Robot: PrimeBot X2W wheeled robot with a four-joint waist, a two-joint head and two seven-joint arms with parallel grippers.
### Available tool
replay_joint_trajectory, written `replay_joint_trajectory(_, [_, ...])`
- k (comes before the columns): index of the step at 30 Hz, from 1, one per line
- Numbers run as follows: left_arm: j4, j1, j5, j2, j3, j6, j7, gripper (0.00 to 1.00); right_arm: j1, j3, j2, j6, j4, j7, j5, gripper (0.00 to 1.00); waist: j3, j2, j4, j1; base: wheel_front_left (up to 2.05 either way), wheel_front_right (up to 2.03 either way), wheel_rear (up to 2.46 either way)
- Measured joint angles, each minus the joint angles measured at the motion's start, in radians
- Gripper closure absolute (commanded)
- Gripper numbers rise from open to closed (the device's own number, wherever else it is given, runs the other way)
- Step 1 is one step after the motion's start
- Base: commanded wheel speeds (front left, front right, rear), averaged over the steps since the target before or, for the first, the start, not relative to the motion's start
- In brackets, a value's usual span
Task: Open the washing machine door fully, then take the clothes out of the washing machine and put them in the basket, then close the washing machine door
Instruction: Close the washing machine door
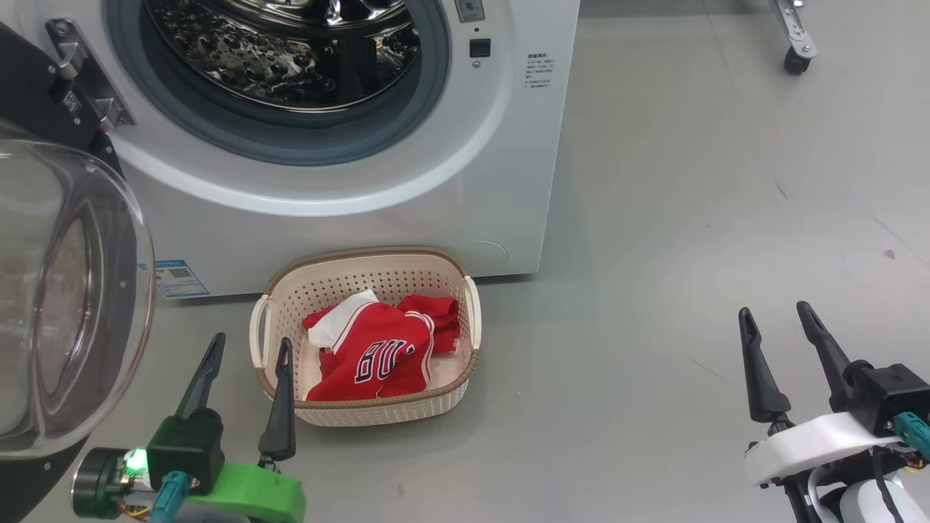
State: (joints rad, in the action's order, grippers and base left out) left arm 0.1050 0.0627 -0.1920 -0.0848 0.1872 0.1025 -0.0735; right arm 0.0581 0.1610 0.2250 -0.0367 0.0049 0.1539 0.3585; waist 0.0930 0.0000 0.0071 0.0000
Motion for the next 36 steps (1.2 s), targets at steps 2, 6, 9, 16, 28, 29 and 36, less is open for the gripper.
replay_joint_trajectory(2, [0.000,0.000,0.000,0.000,0.001,-0.001,-0.003,0.00,0.002,-0.001,0.001,0.000,-0.003,0.000,0.000,0.00,0.000,0.0000,0.007,0.0000,0.00,0.00,0.00])
replay_joint_trajectory(6, [0.001,0.000,-0.004,0.004,0.005,-0.004,-0.015,0.00,0.008,-0.003,0.012,0.000,-0.016,0.000,0.000,0.00,-0.001,0.0000,0.038,0.0000,0.00,0.00,0.00])
replay_joint_trajectory(9, [0.003,0.000,-0.009,0.007,0.008,-0.004,-0.025,0.00,0.008,-0.007,0.023,0.000,-0.027,0.000,0.000,0.00,0.001,0.0000,0.068,0.0000,0.00,0.00,0.00])
replay_joint_trajectory(16, [0.004,0.001,-0.010,0.013,-0.002,-0.003,-0.049,0.00,0.008,0.005,0.036,0.011,-0.033,-0.016,0.000,0.00,0.007,0.0000,0.153,0.0000,0.00,0.00,0.00])
replay_joint_trajectory(28, [0.000,0.030,-0.028,0.020,-0.020,-0.002,-0.073,0.00,0.004,0.037,0.035,0.030,-0.035,-0.031,-0.003,0.00,0.002,0.0000,0.314,0.0000,0.00,0.00,0.00])
replay_joint_trajectory(29, [0.000,0.030,-0.028,0.021,-0.020,-0.002,-0.073,0.00,0.004,0.037,0.034,0.030,-0.036,-0.031,-0.003,0.00,0.000,0.0000,0.329,0.0000,0.00,0.00,0.00])
replay_joint_trajectory(36, [-0.005,0.030,-0.028,0.021,-0.010,-0.002,-0.073,0.00,0.008,0.036,0.027,0.025,-0.042,-0.035,-0.003,0.00,-0.006,0.0000,0.426,0.0000,0.00,0.00,0.00])
